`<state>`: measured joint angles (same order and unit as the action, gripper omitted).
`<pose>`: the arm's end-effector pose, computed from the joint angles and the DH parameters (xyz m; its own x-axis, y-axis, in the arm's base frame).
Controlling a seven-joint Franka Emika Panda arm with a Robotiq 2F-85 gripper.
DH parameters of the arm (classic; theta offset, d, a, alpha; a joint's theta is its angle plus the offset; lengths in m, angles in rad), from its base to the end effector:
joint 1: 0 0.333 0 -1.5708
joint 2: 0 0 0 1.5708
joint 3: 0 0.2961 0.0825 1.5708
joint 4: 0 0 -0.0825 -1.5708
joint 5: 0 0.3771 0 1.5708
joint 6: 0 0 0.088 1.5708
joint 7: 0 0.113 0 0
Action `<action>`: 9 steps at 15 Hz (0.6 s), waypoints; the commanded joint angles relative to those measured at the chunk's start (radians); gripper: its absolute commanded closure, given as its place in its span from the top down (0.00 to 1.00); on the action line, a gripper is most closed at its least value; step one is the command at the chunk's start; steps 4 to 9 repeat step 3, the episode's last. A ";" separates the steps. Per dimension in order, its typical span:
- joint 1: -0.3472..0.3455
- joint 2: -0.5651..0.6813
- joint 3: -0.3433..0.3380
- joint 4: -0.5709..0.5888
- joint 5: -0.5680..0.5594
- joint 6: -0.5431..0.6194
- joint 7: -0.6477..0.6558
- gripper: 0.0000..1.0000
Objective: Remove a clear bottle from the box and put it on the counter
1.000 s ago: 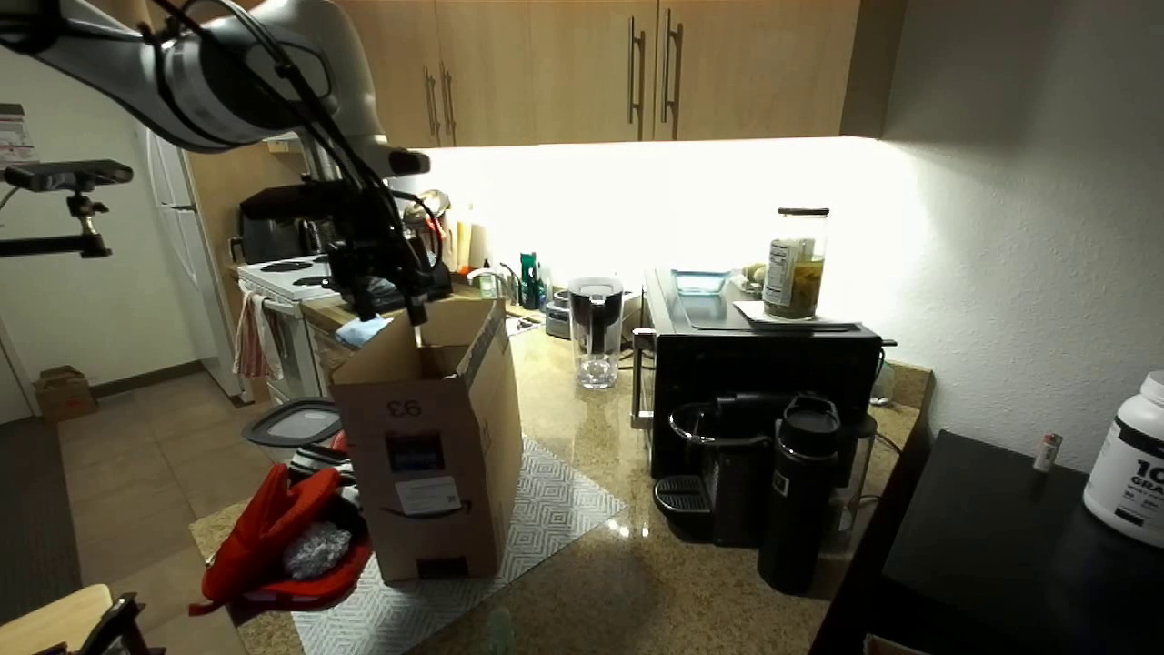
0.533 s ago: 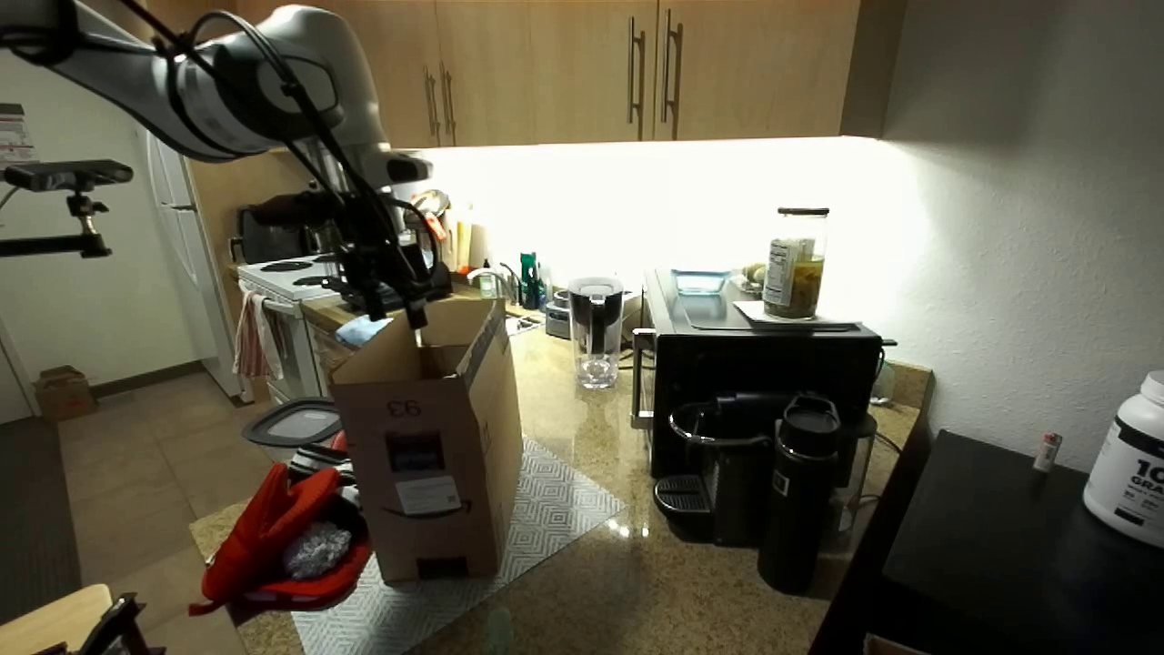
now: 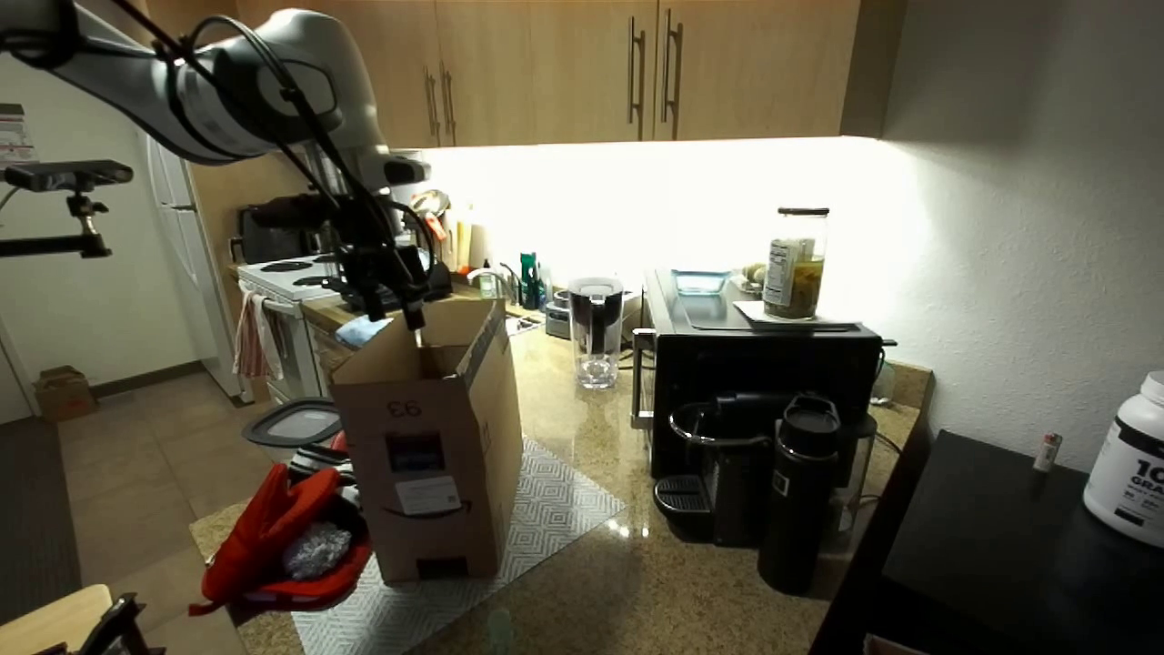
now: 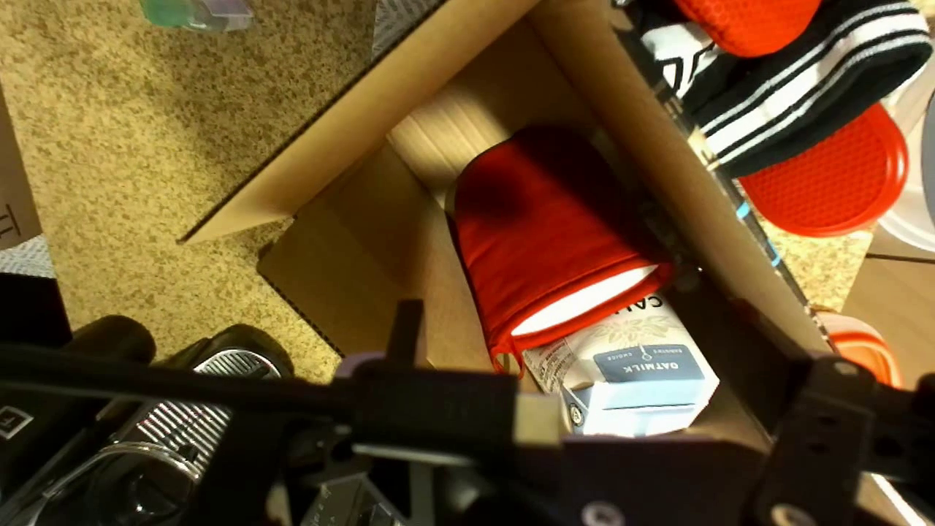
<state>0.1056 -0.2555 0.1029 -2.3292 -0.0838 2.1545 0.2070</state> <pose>0.4626 0.0948 0.4249 0.9944 0.0463 0.0952 0.0386 -0.9959 0.0813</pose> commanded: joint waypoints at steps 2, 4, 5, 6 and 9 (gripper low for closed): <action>-0.011 0.000 0.011 0.002 0.003 -0.002 -0.003 1.00; -0.011 0.000 0.011 0.002 0.003 -0.002 -0.002 1.00; -0.011 0.000 0.011 0.002 0.003 -0.002 -0.002 1.00; -0.011 0.000 0.011 0.002 0.003 -0.002 -0.002 1.00; -0.011 0.000 0.011 0.002 0.003 -0.002 -0.002 1.00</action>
